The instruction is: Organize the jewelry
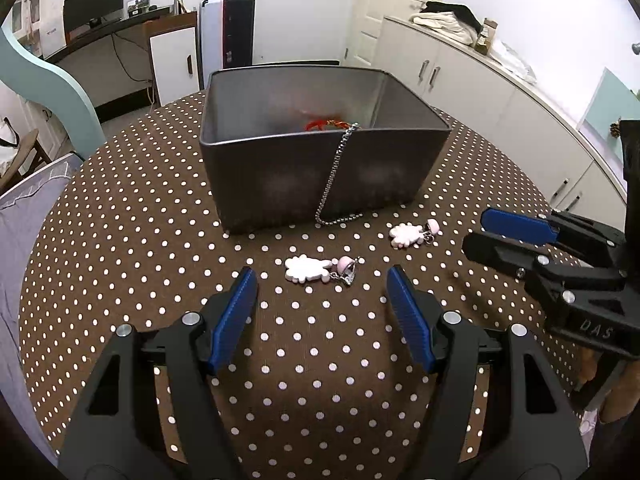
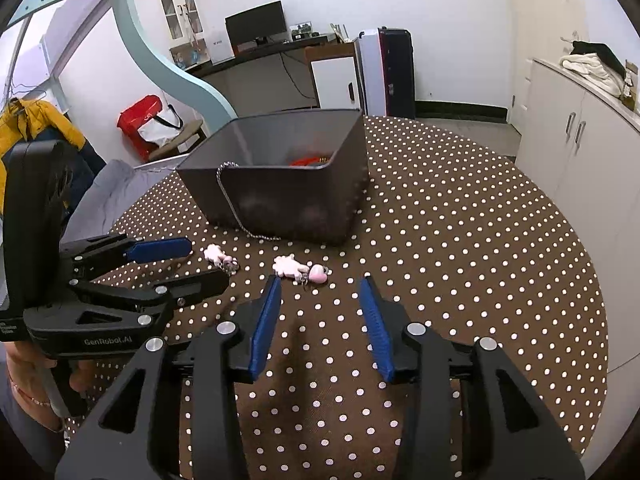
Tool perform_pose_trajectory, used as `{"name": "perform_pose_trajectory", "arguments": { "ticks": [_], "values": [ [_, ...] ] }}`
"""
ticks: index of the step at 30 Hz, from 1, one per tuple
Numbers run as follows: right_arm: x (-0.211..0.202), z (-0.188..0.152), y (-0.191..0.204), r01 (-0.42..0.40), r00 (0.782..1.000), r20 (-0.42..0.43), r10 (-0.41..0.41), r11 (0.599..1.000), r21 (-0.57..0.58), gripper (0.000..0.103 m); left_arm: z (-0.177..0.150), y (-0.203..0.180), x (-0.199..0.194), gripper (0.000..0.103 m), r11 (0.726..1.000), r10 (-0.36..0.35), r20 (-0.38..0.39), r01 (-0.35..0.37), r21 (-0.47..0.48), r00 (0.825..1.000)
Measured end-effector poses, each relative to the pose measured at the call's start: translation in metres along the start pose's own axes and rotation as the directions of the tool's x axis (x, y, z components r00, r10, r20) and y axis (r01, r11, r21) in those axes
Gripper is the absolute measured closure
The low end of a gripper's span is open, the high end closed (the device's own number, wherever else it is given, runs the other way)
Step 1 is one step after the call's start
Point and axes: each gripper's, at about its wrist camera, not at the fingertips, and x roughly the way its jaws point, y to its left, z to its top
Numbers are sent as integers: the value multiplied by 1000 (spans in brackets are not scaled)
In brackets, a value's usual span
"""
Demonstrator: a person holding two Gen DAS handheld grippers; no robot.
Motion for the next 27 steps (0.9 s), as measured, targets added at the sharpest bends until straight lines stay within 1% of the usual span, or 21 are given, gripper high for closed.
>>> {"name": "perform_pose_trajectory", "arguments": {
  "ticks": [2, 6, 8, 9, 10, 11, 12, 13, 17, 20, 25, 27],
  "values": [
    [2, 0, -2, -2, 1000, -5, 2, 1000, 7, 62, 2, 0, 3, 36, 1000, 3, -2, -3, -1, 1000],
    [5, 2, -2, 4, 1000, -12, -4, 1000, 7, 59, 7, -7, 12, 37, 999, 35, -9, -35, 17, 999],
    [7, 4, 1, 16, 1000, -21, -16, 1000, -7, 57, 8, -10, 14, 51, 997, 67, -10, -67, 35, 998],
    [9, 4, 2, 22, 999, -26, -22, 1000, -15, 56, 9, -12, 15, 55, 995, 90, -9, -89, 53, 996],
    [11, 4, 4, 24, 999, -32, -25, 999, -22, 55, 8, -13, 15, 64, 994, 95, -8, -95, 61, 995],
    [13, 5, 6, 26, 999, -36, -27, 999, -28, 55, 9, -14, 15, 69, 994, 92, -7, -91, 65, 996],
    [15, 6, 7, 31, 999, -41, -32, 999, -38, 54, 9, -12, 14, 71, 994, 90, -6, -89, 63, 996],
    [17, 5, 10, 37, 998, -46, -39, 998, -47, 54, 9, -12, 14, 75, 994, 93, -5, -92, 65, 996],
    [29, 8, 21, 53, 995, -74, -61, 993, -108, 53, 8, -10, 13, 76, 995, 83, 0, -83, 57, 997],
    [39, 12, 27, 83, 991, -88, -96, 986, -145, 54, 8, -6, 11, 76, 997, 64, 2, -64, 44, 998],
    [49, 14, 31, 94, 988, -102, -115, 978, -186, 54, 5, -1, 8, 76, 998, 45, 4, -45, 33, 999],
    [50, 14, 33, 78, 989, -104, -100, 977, -198, 71, 4, 0, 7, 76, 999, 38, 6, -39, 31, 999]
  ]
}}
